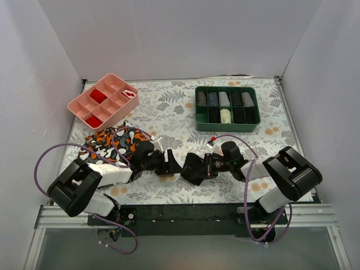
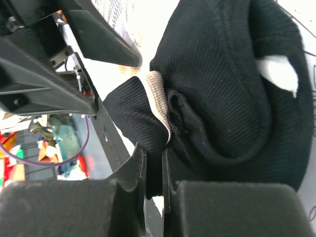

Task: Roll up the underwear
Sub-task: Roll the underwear to the center of the board.

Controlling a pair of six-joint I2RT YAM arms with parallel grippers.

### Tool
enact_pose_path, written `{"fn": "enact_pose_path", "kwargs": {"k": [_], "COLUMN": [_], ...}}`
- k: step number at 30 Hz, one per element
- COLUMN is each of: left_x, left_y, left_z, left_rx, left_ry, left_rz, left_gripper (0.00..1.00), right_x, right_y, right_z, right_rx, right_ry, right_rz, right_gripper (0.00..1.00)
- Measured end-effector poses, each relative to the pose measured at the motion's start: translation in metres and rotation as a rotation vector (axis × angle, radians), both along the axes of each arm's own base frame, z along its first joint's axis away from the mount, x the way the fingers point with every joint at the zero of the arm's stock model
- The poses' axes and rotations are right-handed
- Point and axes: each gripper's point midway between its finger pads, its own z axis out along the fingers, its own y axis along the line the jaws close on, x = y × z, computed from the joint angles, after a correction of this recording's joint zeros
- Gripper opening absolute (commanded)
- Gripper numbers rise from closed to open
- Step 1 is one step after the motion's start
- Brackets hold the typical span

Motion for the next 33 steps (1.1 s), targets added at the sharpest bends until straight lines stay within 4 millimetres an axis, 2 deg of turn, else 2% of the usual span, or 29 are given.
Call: {"fn": "enact_pose_path", "kwargs": {"k": [7,13,17,25,29,30,33], "left_x": [0.004,0.009,0.01,0.008,0.008,0.008,0.009], "left_y": [-0.012,-0.021,-0.024,-0.026,-0.026,-0.026,-0.027], "left_z": [-0.006,-0.007,-0.01,-0.021,-0.022,-0.022,-0.021], "left_rx": [-0.047,-0.094,-0.108,-0.104,-0.098,-0.096,-0.081], "left_ry": [0.002,-0.001,0.003,0.034,0.042,0.044,0.054], "left_rz": [-0.024,-0.033,-0.035,-0.033,-0.032,-0.033,-0.034], "left_gripper": [0.66,0.6,0.5,0.15,0.06,0.05,0.02], "right_x": [0.0,0.001,0.001,0.001,0.001,0.001,0.001], "right_y": [-0.002,0.0,0.0,0.0,0.001,0.001,0.0], "right_z": [-0.002,-0.002,-0.002,-0.002,-0.001,-0.001,0.0], "right_rx": [0.021,0.028,0.031,0.032,0.034,0.033,0.025], "right_ry": [0.043,0.057,0.058,0.054,0.052,0.048,0.022], "right_rz": [0.013,0.031,0.039,0.055,0.069,0.074,0.092], "right_gripper": [0.01,0.01,0.01,0.04,0.18,0.26,0.41]}}
